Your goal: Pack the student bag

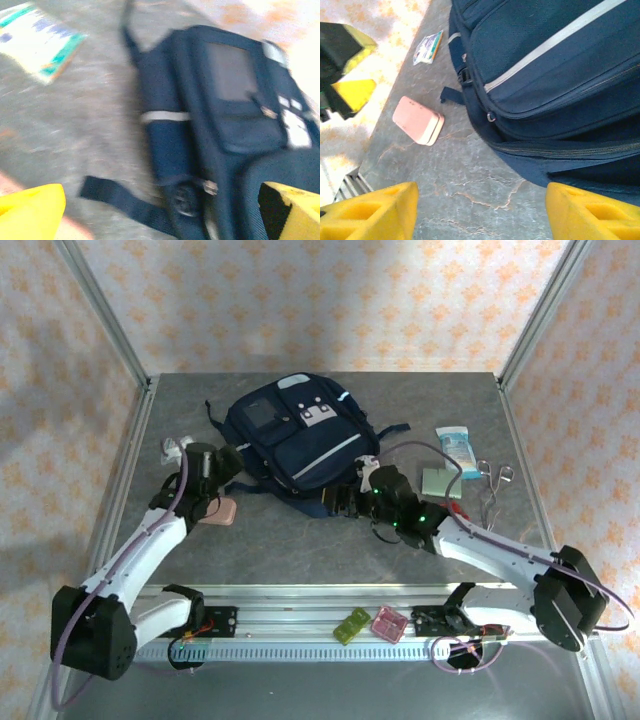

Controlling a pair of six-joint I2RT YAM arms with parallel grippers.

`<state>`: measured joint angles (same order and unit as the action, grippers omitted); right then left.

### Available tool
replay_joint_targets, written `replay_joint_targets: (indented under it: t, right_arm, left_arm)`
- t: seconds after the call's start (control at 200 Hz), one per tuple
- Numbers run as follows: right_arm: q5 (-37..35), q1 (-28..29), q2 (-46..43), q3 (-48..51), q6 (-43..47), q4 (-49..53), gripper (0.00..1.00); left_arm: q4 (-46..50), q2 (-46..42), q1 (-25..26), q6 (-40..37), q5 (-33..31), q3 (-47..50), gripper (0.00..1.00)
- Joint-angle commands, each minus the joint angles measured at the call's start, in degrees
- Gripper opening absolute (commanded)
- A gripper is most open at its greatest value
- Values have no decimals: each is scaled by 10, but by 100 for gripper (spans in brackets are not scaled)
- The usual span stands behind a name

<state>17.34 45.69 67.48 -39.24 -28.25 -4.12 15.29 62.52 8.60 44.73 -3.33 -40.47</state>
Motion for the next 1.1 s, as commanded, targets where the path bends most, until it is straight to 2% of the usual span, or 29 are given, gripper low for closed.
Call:
replay_joint_targets:
  t: [0.0, 0.14, 0.235, 0.395, 0.536, 0.641, 0.921, 1.096]
  right_arm:
    - [-13, 12, 15, -18, 3, -37, 67]
    - [-19, 19, 13, -8, -6, -44, 67]
    - [-23, 19, 4, 4, -11, -53, 67]
    - [-33, 19, -13, 11, -13, -48, 66]
    - [-35, 19, -20, 17, -16, -54, 66]
    - [-34, 19, -18, 14, -16, -55, 65]
    - [-38, 19, -15, 10, -22, -56, 65]
    - [-49, 19, -16, 7, -22, -50, 64]
  left_arm:
    - [83, 27, -31, 70, 65, -1, 98]
    - [149, 91, -58, 102, 10, -37, 95]
    - [163, 145, -83, 99, 9, -53, 95]
    - [136, 175, -113, 102, 8, -47, 95]
    - [126, 189, -127, 103, -21, -51, 97]
    - [127, 217, -146, 103, -6, -58, 98]
    - [110, 274, -150, 102, -4, -63, 99]
    - [117, 274, -150, 114, 2, -56, 95]
